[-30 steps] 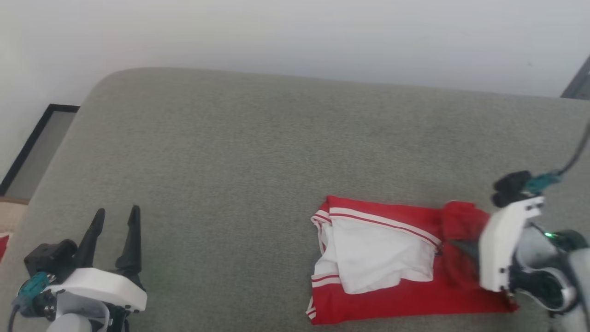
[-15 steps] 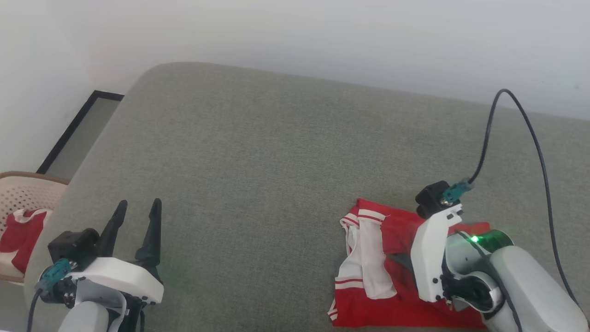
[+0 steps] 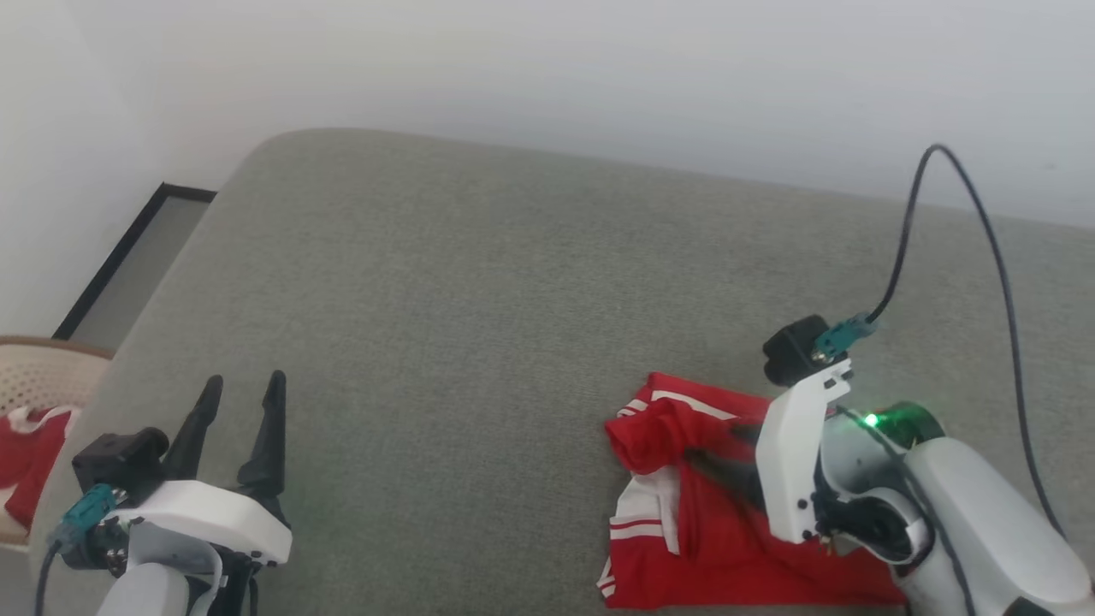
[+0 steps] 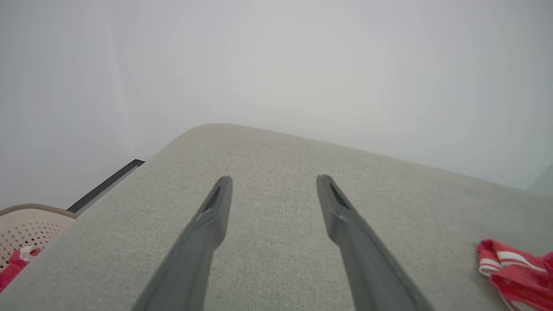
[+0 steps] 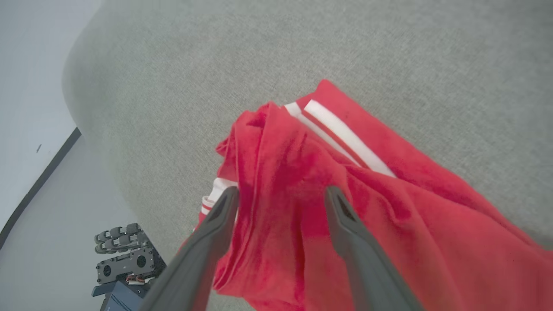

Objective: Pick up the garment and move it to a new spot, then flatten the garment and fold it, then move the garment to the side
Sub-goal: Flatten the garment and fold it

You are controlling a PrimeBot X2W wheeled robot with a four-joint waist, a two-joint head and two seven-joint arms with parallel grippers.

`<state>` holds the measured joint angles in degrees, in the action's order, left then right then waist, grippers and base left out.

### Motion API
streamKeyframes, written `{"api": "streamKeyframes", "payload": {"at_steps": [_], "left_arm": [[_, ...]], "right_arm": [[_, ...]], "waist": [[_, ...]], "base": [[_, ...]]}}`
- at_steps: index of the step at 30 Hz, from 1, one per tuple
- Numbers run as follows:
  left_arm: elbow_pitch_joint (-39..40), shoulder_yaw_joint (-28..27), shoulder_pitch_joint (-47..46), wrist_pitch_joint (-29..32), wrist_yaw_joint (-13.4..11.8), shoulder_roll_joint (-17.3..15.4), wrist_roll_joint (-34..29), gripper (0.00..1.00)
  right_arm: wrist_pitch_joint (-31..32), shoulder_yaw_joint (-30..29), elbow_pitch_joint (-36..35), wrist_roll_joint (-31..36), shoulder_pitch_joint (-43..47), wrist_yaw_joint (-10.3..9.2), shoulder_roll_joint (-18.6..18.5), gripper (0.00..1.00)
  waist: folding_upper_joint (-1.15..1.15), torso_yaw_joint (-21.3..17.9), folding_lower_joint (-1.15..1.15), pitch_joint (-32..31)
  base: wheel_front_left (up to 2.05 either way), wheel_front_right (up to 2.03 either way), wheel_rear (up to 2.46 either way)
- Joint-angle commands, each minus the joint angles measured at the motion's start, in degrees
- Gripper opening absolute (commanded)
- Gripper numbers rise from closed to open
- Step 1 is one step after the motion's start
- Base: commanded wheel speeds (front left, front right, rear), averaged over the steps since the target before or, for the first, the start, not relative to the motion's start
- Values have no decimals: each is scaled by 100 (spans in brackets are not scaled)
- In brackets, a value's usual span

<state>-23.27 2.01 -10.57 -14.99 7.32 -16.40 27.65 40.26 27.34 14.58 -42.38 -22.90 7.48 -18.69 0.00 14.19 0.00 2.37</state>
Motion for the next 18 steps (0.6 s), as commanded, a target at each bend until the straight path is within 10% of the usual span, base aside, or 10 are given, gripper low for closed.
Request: {"api": "streamKeyframes", "payload": {"at_steps": [1,18], "left_arm": [[30,-34,58,-23,12,-37,4,100],[163,-318,503,-22,14,-252,-30,100]], "right_arm": [[-67,-51,-101,-51,-28,2,-75,100],[-1409,-1246,-524,468,613,2,-778,100]], "waist": [[0,-95,0,-35],[0,-898,0,-372]], "base": [[0,0,0],[0,0,0]]}}
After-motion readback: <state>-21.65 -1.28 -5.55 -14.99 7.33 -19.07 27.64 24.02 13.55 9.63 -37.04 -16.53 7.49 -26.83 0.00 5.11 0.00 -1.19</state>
